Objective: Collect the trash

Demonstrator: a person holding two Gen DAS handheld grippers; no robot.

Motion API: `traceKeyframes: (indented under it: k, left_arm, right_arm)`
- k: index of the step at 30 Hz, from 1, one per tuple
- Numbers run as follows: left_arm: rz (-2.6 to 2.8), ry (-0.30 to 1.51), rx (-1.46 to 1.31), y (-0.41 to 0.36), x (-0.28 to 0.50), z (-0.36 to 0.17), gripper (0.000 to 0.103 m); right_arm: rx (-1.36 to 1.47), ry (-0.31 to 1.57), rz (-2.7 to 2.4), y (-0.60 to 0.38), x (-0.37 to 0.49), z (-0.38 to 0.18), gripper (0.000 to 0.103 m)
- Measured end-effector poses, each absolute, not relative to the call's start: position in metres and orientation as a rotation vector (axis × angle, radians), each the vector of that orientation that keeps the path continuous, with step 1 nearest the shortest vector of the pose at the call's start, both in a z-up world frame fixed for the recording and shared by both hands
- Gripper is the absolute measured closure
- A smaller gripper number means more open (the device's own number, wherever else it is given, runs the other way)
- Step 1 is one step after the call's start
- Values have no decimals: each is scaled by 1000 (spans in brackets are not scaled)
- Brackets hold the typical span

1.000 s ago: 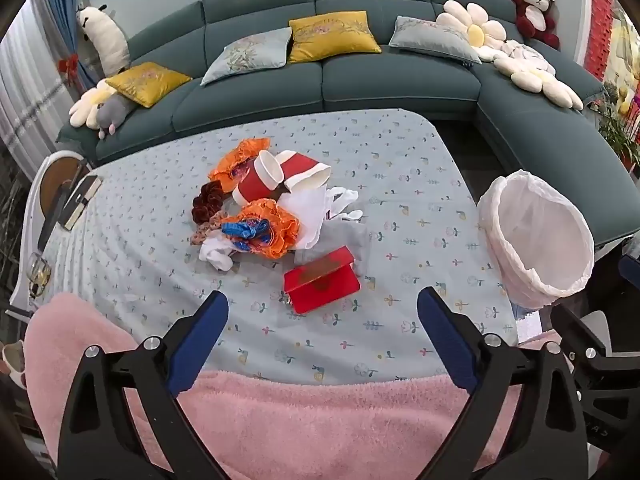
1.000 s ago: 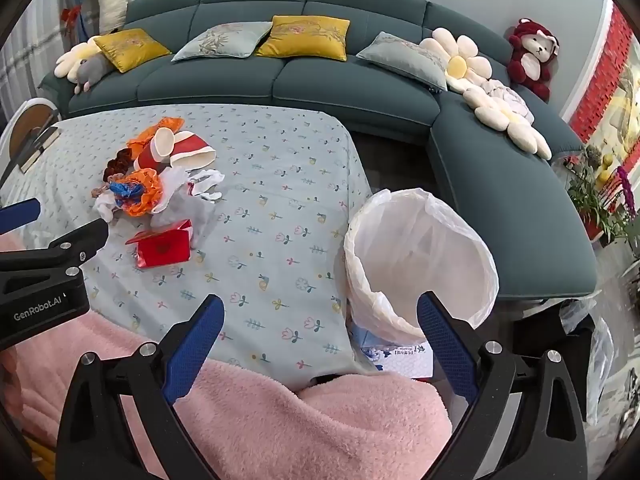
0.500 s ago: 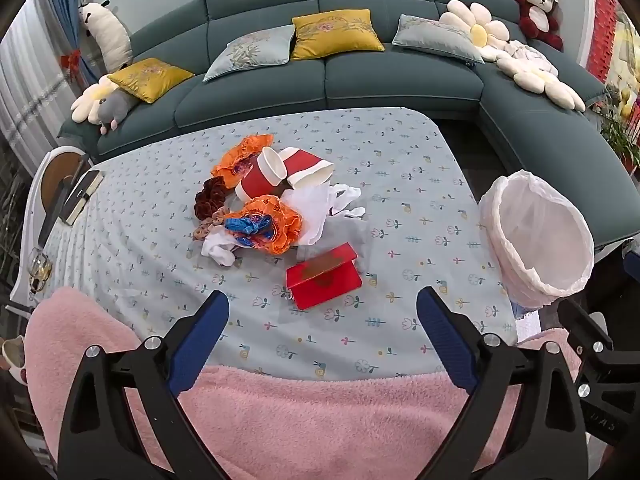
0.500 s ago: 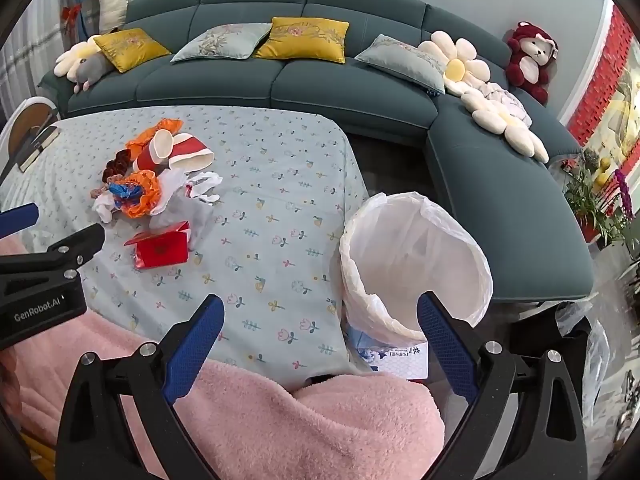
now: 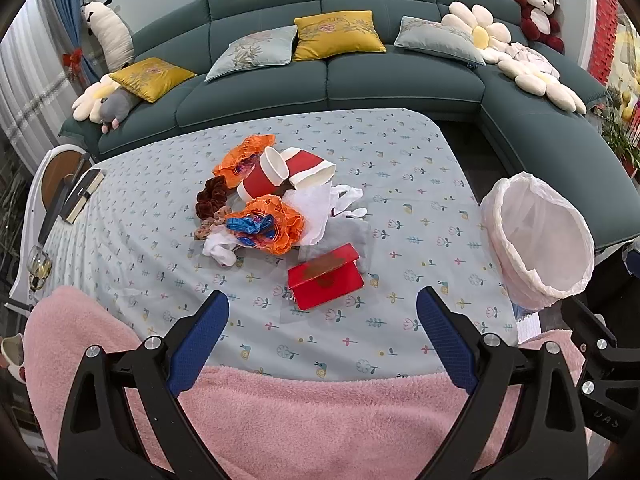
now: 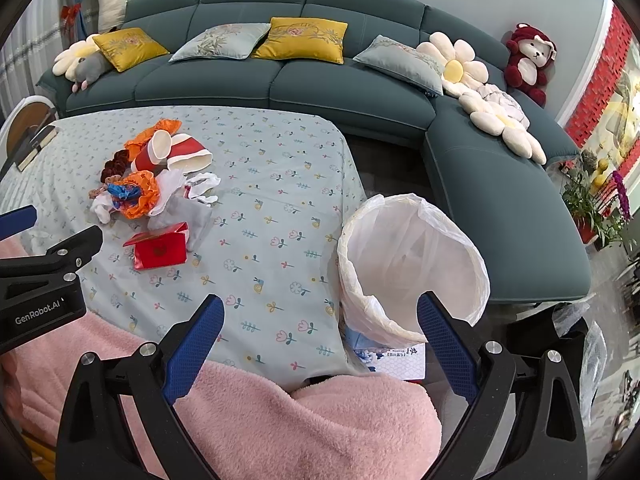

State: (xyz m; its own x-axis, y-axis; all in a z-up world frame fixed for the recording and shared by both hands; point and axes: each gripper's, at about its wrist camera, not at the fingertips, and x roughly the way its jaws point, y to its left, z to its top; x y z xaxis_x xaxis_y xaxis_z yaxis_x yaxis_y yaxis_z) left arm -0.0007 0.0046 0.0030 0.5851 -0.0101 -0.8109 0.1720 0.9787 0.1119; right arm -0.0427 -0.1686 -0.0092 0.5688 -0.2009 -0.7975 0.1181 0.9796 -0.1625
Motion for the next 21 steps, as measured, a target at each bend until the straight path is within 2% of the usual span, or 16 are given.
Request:
traceKeyframes:
  k: [21]
  left_arm:
    - [-108, 941, 179, 6, -1, 2, 13]
  right_arm:
    - [-93, 946, -200, -168, -45, -10, 10]
